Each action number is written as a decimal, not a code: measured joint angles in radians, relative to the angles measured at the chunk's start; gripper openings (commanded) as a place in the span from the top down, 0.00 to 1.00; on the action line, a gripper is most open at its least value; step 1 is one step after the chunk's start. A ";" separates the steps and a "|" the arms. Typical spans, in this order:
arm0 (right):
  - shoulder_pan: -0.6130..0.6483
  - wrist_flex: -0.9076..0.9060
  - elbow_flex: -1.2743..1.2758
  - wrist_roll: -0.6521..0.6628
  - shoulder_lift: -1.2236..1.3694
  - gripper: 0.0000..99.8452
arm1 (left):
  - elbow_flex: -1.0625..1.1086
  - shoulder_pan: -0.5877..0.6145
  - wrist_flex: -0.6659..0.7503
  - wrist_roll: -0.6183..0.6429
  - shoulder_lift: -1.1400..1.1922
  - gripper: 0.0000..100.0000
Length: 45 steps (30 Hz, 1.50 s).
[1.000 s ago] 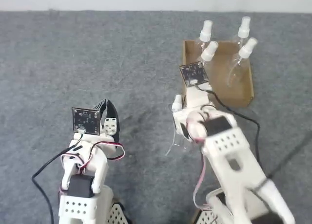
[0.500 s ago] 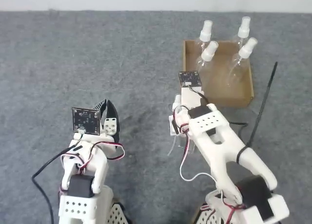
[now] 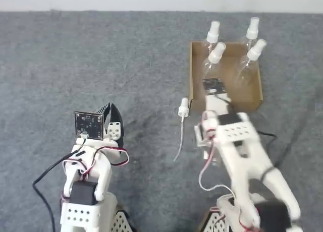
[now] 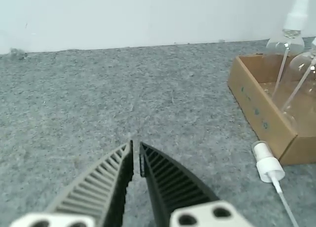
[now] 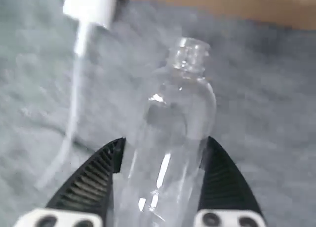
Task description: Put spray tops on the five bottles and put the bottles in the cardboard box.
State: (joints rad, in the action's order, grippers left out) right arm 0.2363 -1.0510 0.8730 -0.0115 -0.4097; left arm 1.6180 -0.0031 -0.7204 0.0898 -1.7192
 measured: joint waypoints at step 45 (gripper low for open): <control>-1.151 0.207 0.000 1.109 0.091 0.93 | -1.243 -0.399 -0.161 0.008 1.827 0.84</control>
State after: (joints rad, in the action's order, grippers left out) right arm -0.9145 -0.8439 0.8730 1.0978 -0.3191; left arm 0.3751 -0.4020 -0.8815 0.0974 0.1082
